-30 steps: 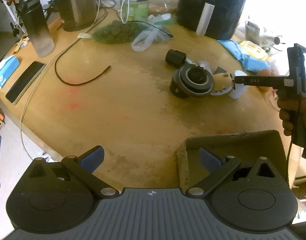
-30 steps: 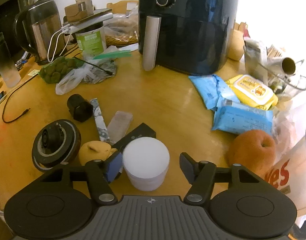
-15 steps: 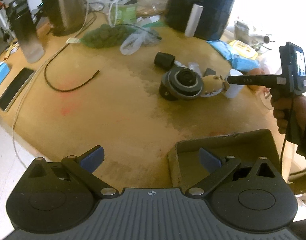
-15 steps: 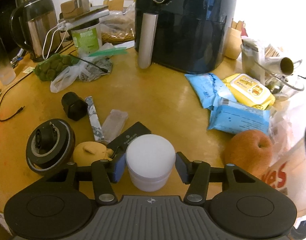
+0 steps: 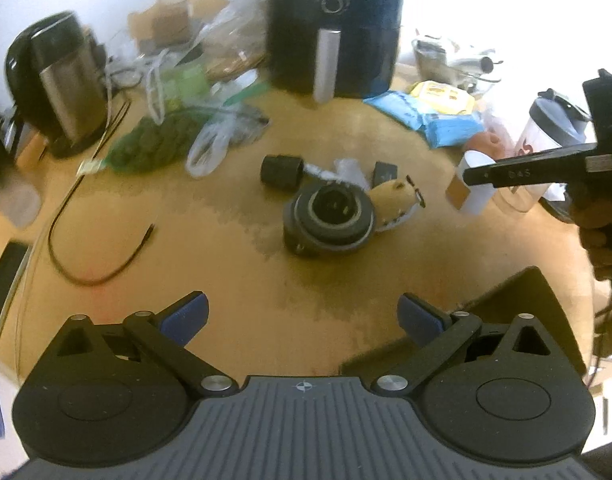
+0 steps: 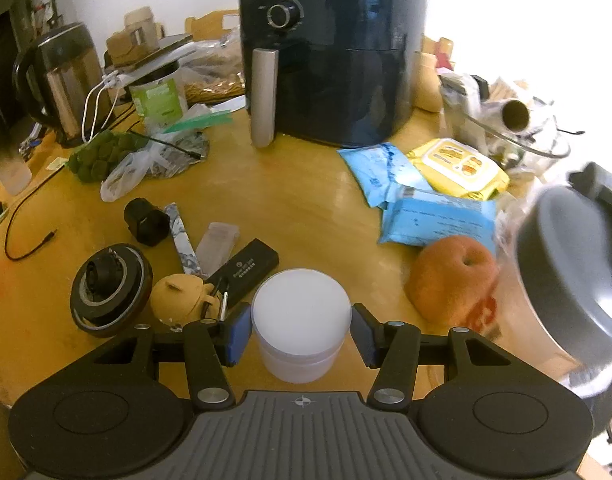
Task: Organize rigid objects
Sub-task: 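Grasp the black tape roll with the left tool while the right tool holds the jar, then lift the black tape roll with the left tool, then lower the tape roll into the box with the left tool while the right tool releases the jar there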
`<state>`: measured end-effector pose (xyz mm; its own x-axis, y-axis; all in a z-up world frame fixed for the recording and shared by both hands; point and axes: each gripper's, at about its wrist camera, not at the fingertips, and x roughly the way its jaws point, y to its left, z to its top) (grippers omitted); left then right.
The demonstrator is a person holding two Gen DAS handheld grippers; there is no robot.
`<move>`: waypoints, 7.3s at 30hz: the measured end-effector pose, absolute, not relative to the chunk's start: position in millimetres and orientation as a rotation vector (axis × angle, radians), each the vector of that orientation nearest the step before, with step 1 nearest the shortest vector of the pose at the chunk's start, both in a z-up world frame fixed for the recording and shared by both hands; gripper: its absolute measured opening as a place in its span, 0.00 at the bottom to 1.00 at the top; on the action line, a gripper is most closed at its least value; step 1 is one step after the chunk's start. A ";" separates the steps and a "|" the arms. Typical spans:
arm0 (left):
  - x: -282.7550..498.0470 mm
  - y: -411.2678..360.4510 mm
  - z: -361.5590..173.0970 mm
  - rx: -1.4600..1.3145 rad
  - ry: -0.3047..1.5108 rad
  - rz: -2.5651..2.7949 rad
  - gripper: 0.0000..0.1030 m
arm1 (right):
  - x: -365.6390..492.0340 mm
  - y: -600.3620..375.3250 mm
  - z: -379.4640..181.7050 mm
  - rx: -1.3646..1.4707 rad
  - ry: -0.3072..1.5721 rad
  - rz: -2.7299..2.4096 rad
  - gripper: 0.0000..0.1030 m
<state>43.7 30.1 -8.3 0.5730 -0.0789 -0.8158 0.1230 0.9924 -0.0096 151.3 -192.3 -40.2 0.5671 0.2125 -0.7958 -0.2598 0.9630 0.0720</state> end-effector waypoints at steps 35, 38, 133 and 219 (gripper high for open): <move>151.1 -3.9 -90.9 0.198 0.902 -0.327 0.99 | 84.1 -220.5 14.4 0.175 0.891 0.035 0.54; 153.6 -5.2 -92.8 0.205 0.905 -0.329 0.86 | 79.3 -226.2 15.7 0.182 0.891 0.023 0.54; 70.3 51.8 -84.7 0.079 0.995 -0.008 0.23 | 55.2 -236.1 -3.5 0.217 0.944 0.288 0.55; -13.2 -24.4 -10.2 0.008 1.018 0.006 0.68 | 17.1 -200.4 -12.3 -0.064 1.114 0.403 1.00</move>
<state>-13.2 -24.4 -10.2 0.5250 0.0087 -0.8511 -0.0009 1.0000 0.0097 17.1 -200.4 -12.3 0.3766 0.2829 -0.8822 -0.3462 0.9262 0.1492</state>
